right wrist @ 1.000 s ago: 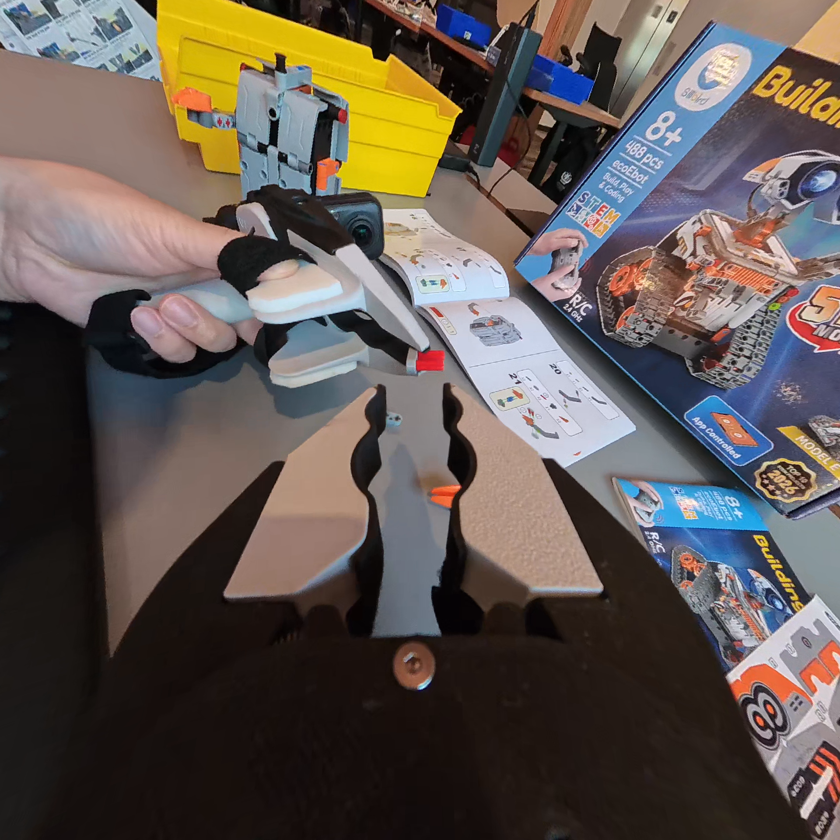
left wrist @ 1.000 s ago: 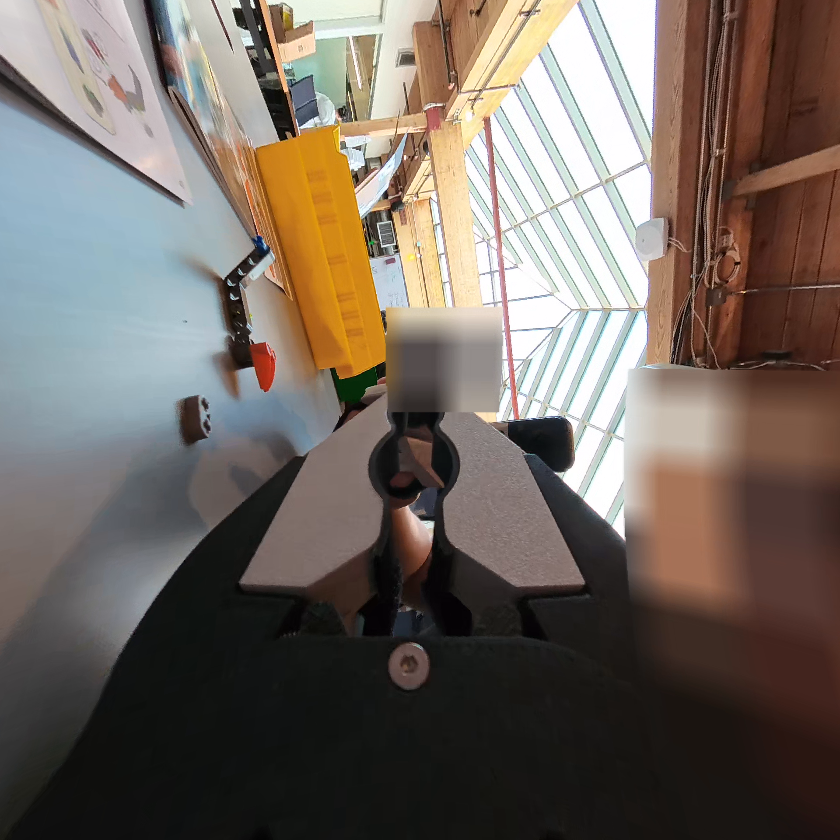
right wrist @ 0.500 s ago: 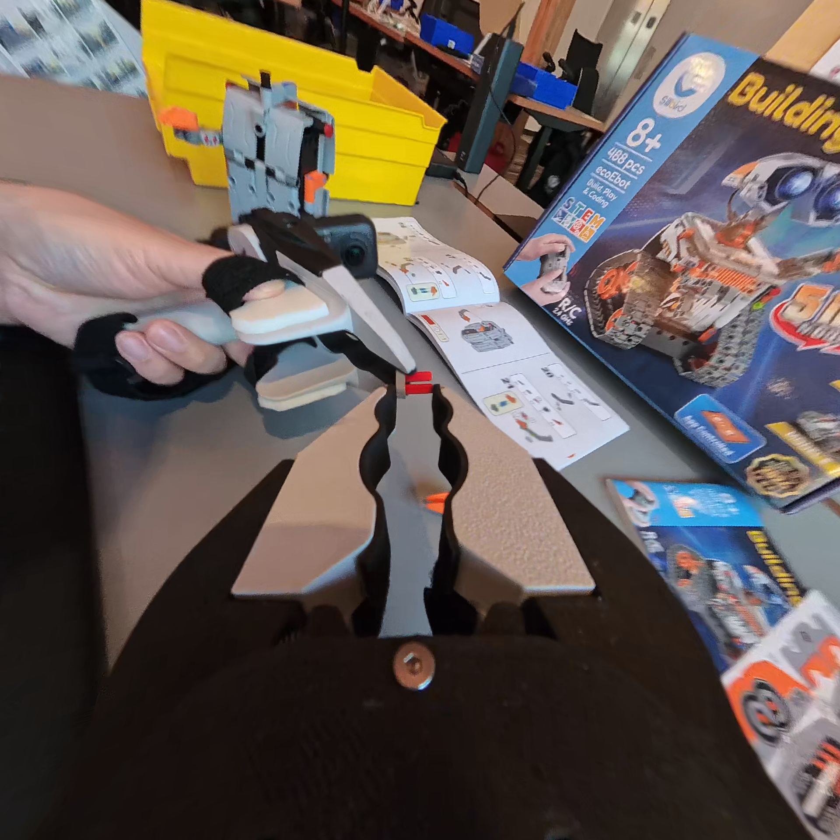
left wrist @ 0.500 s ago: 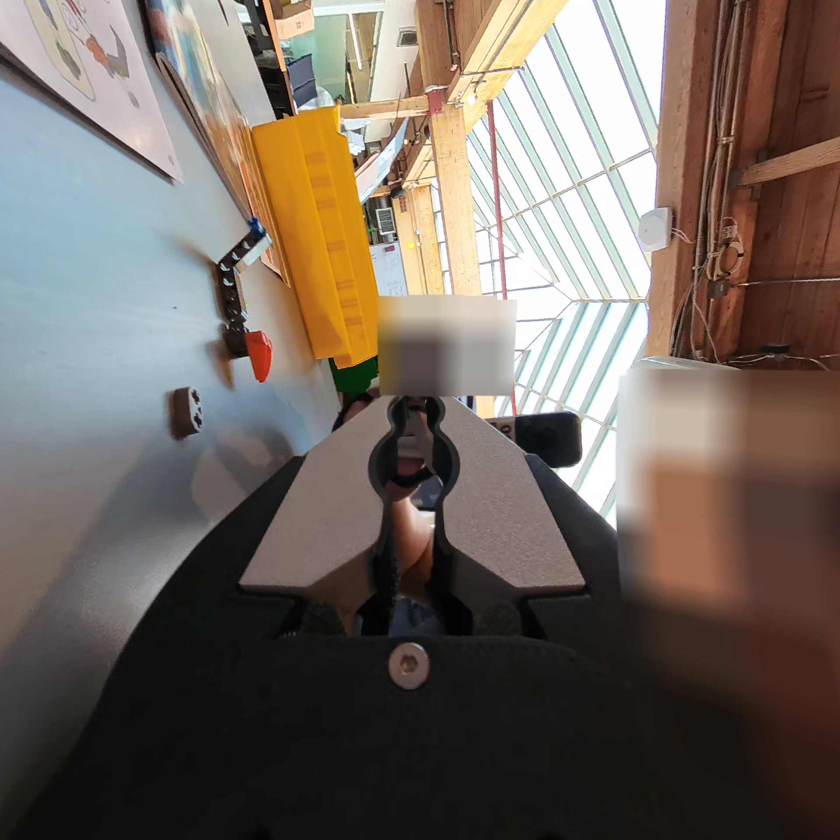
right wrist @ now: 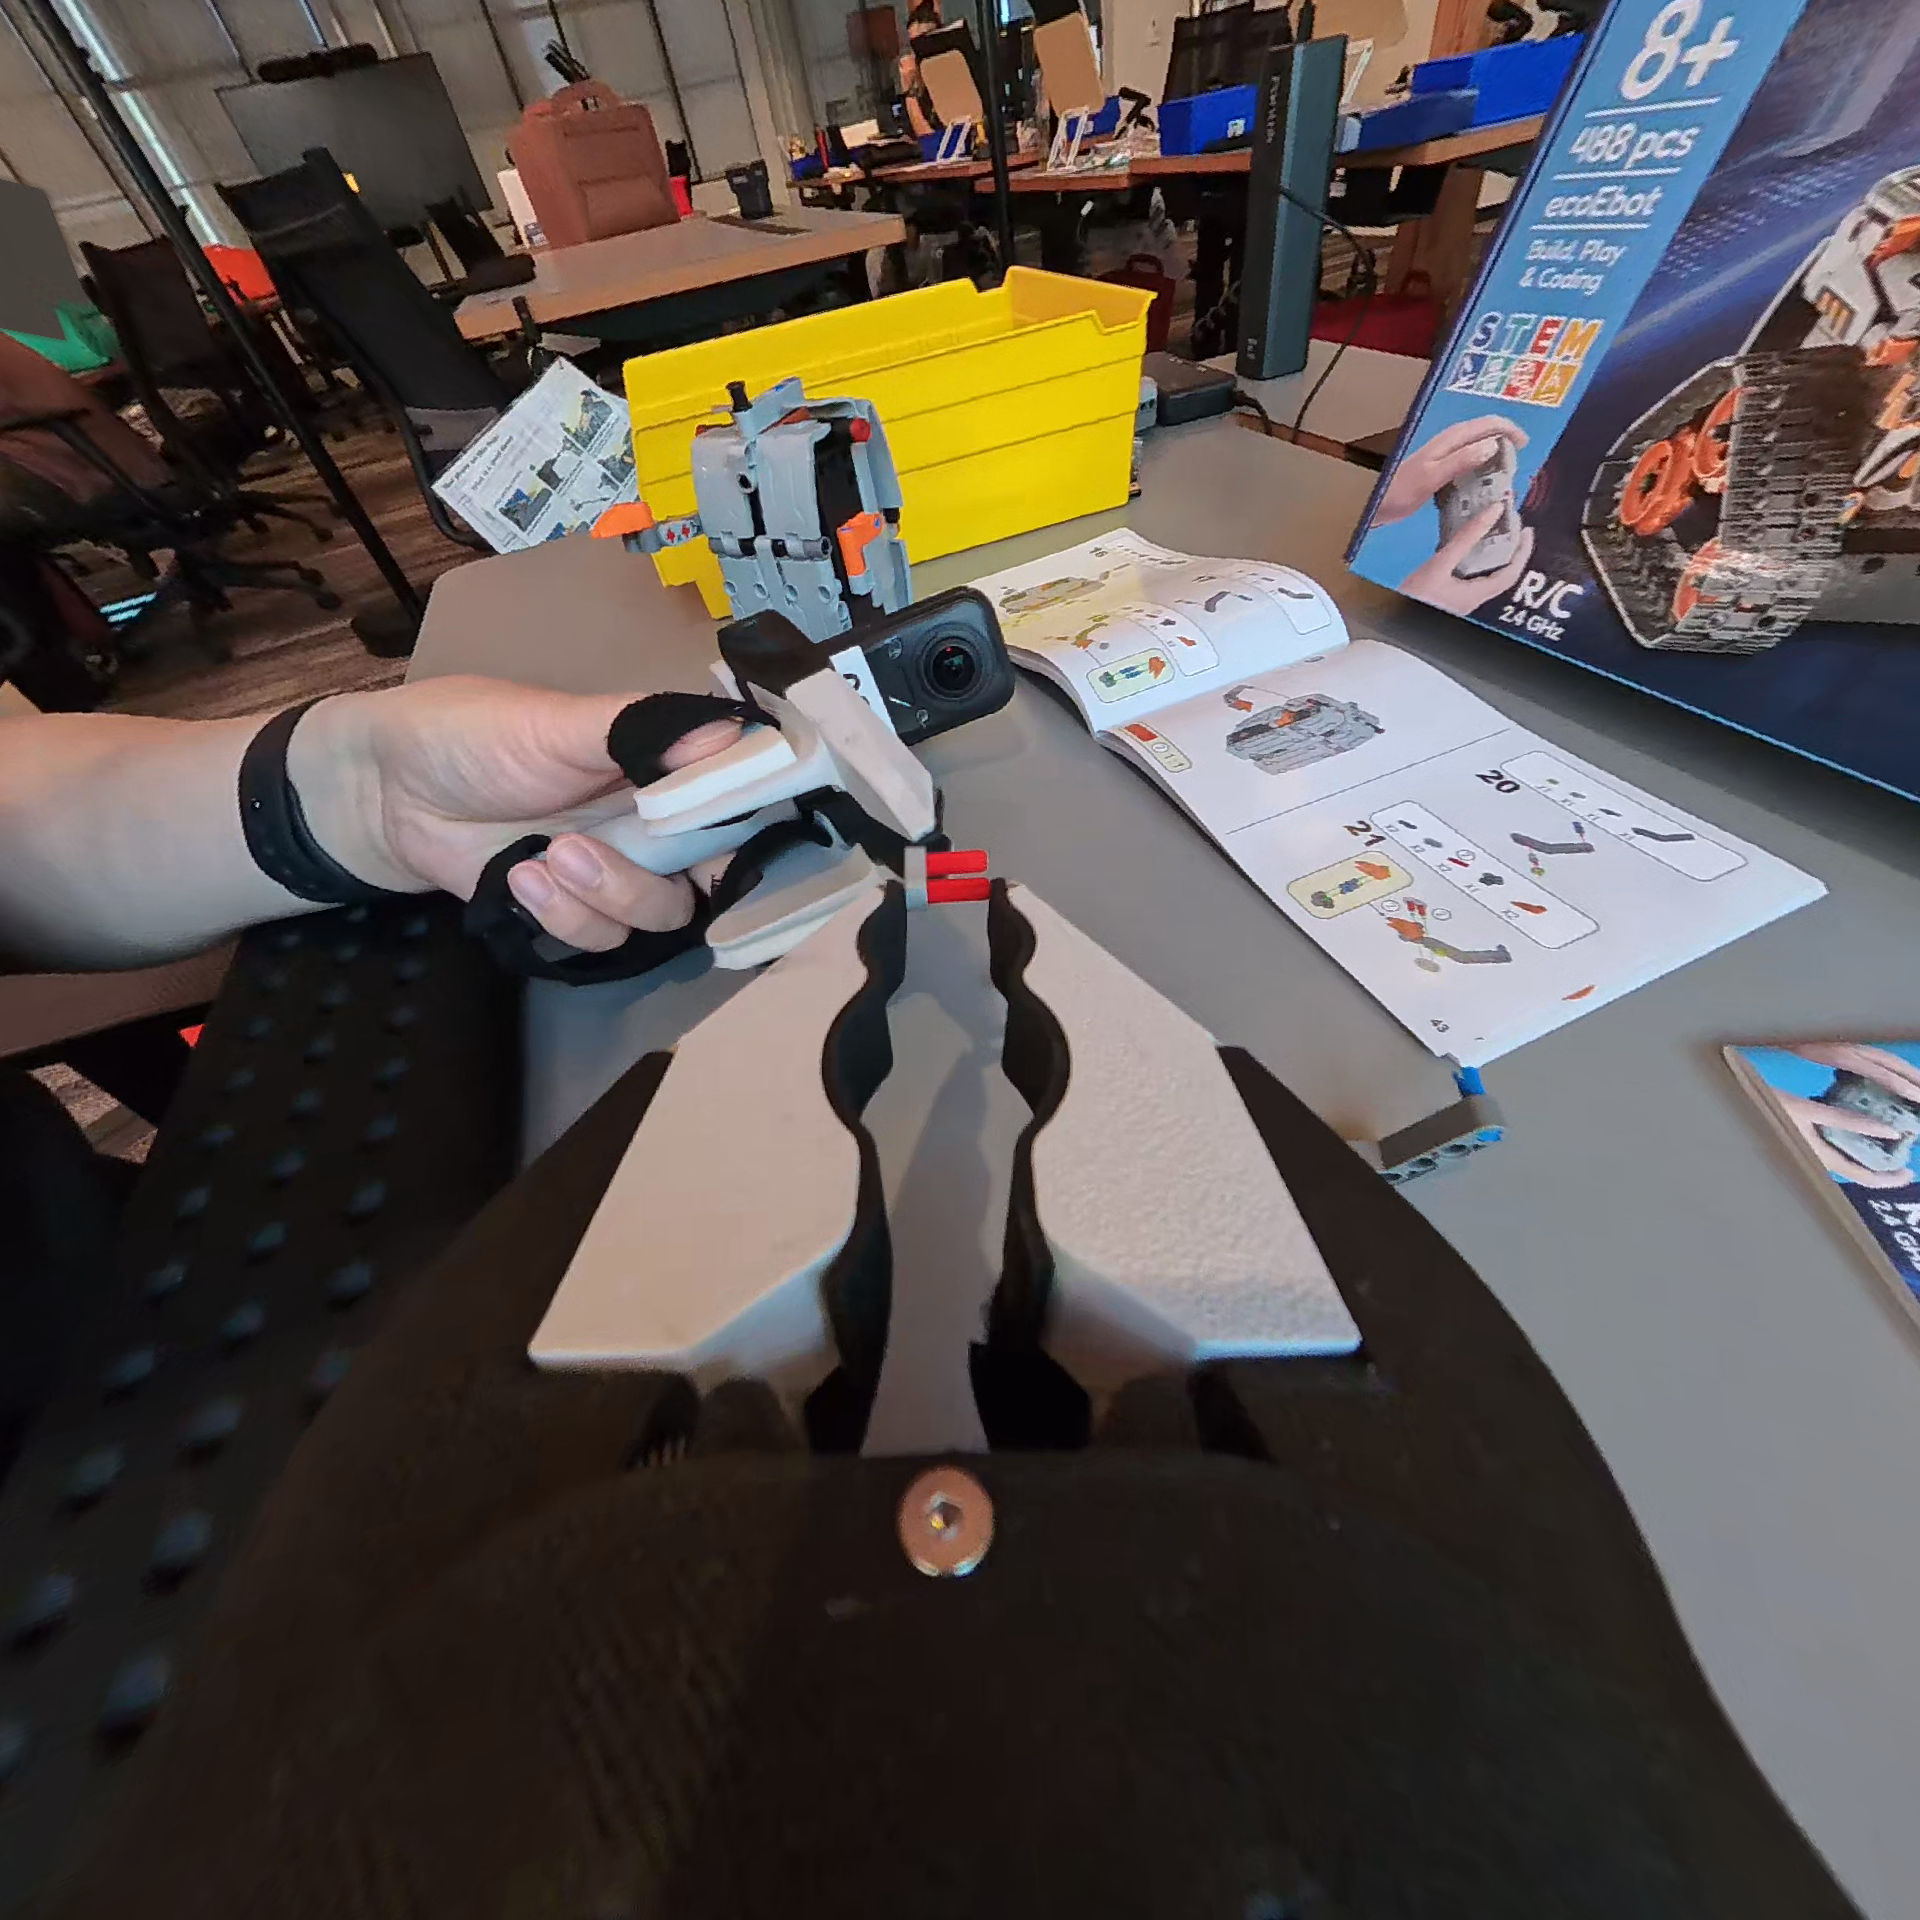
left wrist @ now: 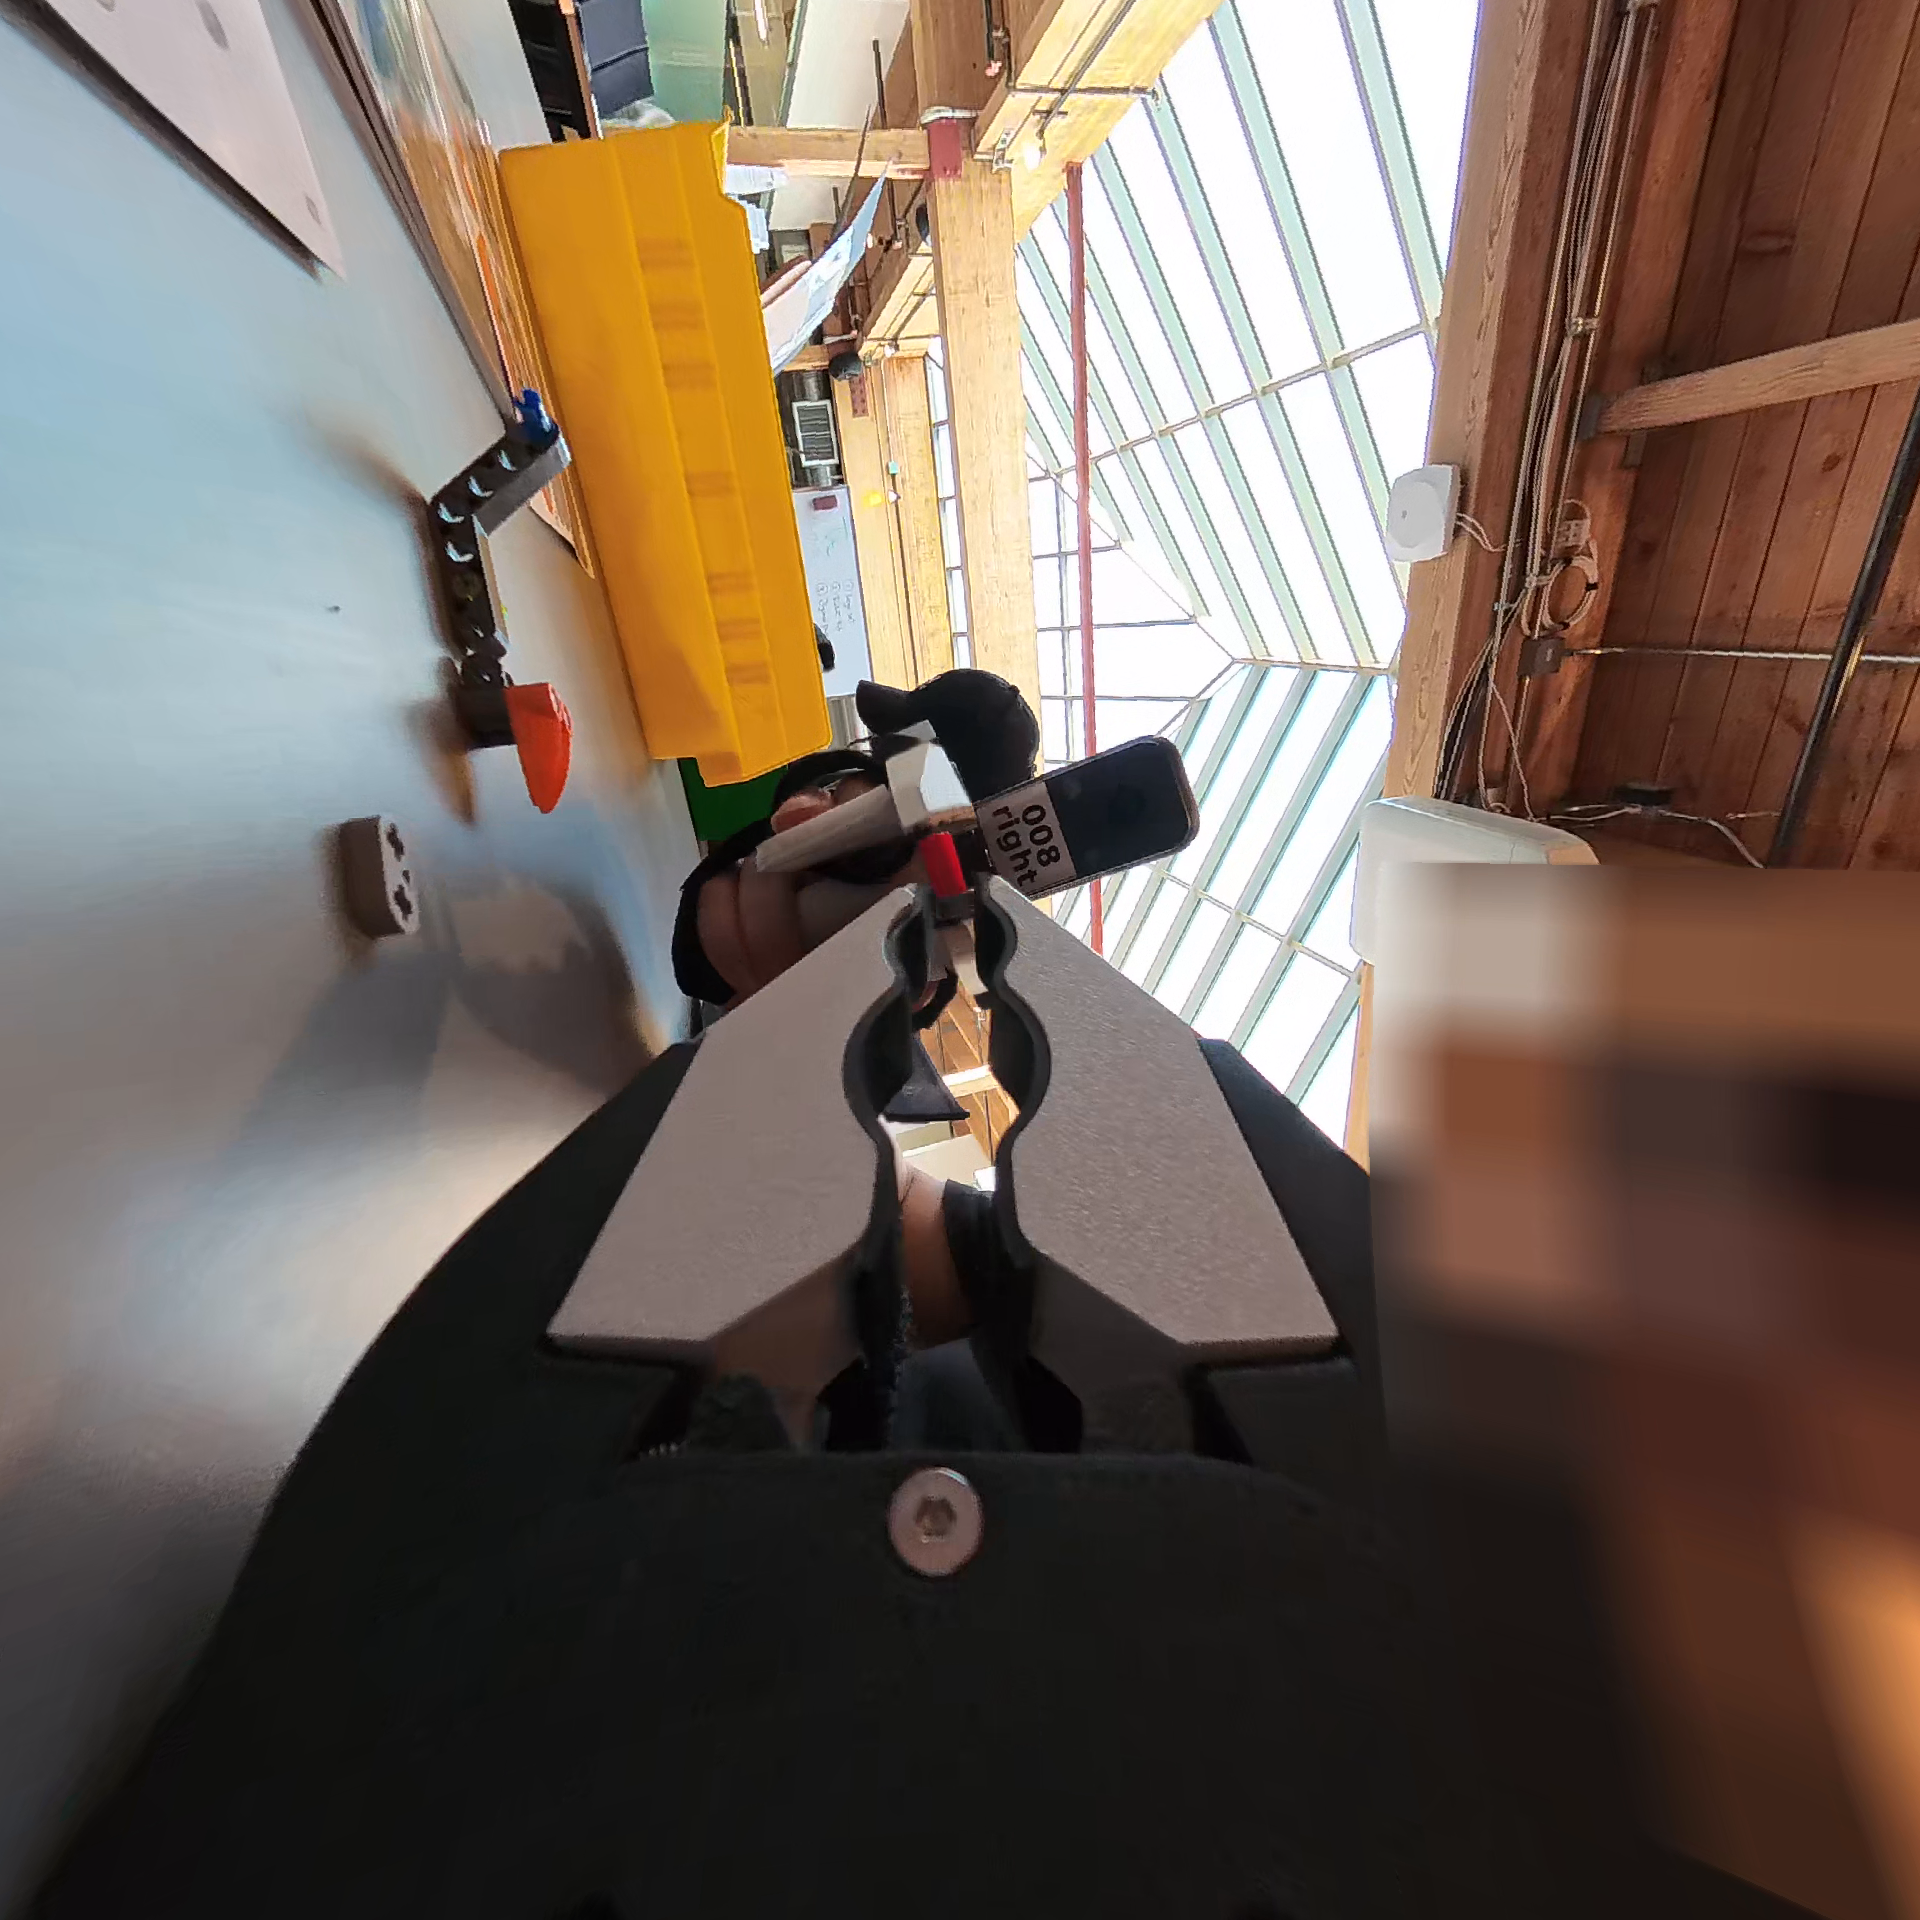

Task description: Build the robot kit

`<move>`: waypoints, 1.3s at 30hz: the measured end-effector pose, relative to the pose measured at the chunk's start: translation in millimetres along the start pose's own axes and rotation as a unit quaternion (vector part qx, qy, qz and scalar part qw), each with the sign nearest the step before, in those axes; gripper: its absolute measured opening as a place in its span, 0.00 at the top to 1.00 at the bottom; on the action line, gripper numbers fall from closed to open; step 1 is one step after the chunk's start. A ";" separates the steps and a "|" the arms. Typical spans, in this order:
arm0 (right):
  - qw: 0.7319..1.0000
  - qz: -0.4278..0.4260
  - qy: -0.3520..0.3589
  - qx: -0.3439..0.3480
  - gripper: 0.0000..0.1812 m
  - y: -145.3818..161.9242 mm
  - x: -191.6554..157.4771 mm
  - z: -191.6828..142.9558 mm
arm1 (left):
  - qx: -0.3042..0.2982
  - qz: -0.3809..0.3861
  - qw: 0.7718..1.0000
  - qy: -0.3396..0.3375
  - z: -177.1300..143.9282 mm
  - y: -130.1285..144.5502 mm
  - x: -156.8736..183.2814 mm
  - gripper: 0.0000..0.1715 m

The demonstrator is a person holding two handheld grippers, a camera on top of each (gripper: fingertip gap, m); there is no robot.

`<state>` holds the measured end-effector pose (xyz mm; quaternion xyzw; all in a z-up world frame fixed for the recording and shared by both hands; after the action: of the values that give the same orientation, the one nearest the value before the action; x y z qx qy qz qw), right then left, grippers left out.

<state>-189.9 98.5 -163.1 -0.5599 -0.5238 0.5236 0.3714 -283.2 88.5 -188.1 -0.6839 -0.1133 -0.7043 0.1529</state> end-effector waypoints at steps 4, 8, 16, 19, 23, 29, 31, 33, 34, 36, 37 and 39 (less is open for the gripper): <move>1.000 -0.012 0.004 -0.015 0.91 2.1 0.0 1.3 | -0.008 0.008 1.000 -0.013 1.7 2.1 -1.4 0.97; 0.999 -0.025 0.009 -0.028 0.91 3.6 -0.5 1.7 | -0.014 0.011 1.000 -0.022 1.8 3.0 -3.1 0.97; 0.995 -0.090 0.031 -0.038 0.83 0.6 -3.4 0.0 | -0.016 0.027 0.999 -0.030 0.4 3.7 -1.4 0.98; 0.992 -0.111 0.033 -0.039 0.81 -1.9 -7.3 -0.1 | -0.019 0.026 0.999 -0.028 1.0 4.5 -1.4 0.98; 0.986 -0.147 0.051 -0.052 0.82 -4.4 -11.2 -1.8 | -0.032 0.032 0.999 -0.024 3.4 7.8 0.6 0.98; 0.988 -0.136 0.038 -0.065 0.90 -0.3 -11.5 -0.8 | -0.038 0.036 0.998 -0.021 4.4 9.7 2.6 0.98; 0.989 -0.130 0.036 -0.065 0.90 0.2 -11.1 -0.7 | -0.039 0.036 0.998 -0.019 4.4 9.9 2.9 0.98; 0.988 -0.134 0.039 -0.061 0.91 -1.0 -12.2 -0.6 | -0.038 0.035 0.999 -0.015 4.1 9.6 3.6 0.98; 0.988 -0.136 0.040 -0.063 0.91 -0.4 -12.2 -0.4 | -0.038 0.035 0.999 -0.016 4.0 9.5 3.5 0.97; 0.987 -0.141 0.043 -0.067 0.91 0.2 -11.9 0.0 | -0.038 0.036 0.998 -0.020 3.9 9.3 2.6 0.97; 0.986 -0.144 0.045 -0.066 0.91 -0.2 -12.2 0.2 | -0.038 0.034 0.999 -0.018 4.1 9.3 2.7 0.97; 0.986 -0.144 0.045 -0.067 0.91 -0.1 -12.5 0.4 | -0.040 0.032 0.999 -0.017 4.4 9.5 2.4 0.97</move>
<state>-189.1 86.2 -160.6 -0.5254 -0.6155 0.4029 0.4276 -275.7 81.2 -186.0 -0.7047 -0.0659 -0.6912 0.1461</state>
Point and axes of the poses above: each gripper's, where its closed fingertips meet, z out along the fingers, y out of its underside, x = y × z across the jaws, the point moved 5 cm from there along -z, back along the fingers, and after that the axes turned 15 degrees about -y, right-handed, at the moved point
